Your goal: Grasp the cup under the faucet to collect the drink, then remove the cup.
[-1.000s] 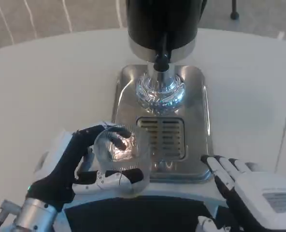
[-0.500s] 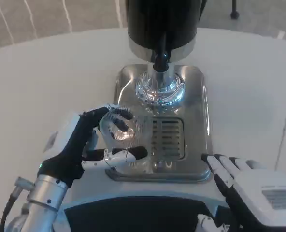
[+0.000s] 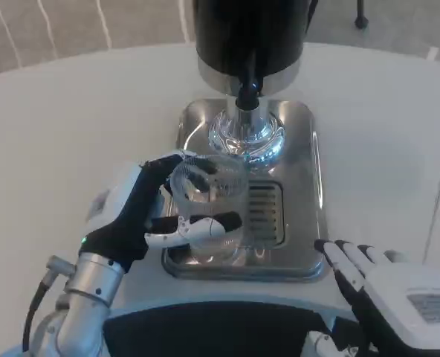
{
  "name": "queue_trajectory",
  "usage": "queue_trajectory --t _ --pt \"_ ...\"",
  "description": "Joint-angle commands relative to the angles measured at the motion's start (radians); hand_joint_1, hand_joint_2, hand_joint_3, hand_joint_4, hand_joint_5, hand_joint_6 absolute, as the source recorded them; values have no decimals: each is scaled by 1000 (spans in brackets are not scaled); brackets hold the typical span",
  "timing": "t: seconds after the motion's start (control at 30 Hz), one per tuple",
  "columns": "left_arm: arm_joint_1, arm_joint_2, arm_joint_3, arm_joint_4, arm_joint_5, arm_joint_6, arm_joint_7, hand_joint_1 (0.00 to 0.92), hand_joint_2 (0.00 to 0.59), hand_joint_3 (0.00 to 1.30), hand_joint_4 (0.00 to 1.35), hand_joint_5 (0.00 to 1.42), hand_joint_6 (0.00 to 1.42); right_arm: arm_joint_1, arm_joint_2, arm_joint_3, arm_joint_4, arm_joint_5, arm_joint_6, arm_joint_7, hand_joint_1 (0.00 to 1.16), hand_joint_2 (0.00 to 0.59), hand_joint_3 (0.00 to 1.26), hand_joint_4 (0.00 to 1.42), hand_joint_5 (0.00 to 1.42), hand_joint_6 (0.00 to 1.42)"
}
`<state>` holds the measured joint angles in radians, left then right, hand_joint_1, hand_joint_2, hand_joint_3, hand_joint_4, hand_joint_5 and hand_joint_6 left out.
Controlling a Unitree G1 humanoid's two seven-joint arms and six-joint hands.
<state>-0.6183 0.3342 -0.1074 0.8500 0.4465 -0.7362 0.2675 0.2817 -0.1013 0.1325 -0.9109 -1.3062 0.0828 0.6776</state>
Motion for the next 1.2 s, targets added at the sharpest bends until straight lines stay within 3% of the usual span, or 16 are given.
queue_trajectory --t 0.03,0.9,1.07,1.2 --pt "-45 -9 -21 33 11 -33 42 635 0 959 1125 1374 1424 5 2 -4 -13 3 -1 14 174 506 14 0 0 0" --pt "-192 -65 -83 216 37 -17 124 635 0 951 1111 1351 1424 -37 -5 -12 24 25 7 27 174 506 14 0 0 0" --pt "-210 -72 -89 241 33 -15 112 624 0 891 1045 1310 1424 -46 -4 -8 31 22 13 32 174 506 14 0 0 0" --pt "-215 -72 -92 251 30 -18 108 600 0 769 857 1213 1403 -55 -3 -2 37 18 14 35 174 506 14 0 0 0"
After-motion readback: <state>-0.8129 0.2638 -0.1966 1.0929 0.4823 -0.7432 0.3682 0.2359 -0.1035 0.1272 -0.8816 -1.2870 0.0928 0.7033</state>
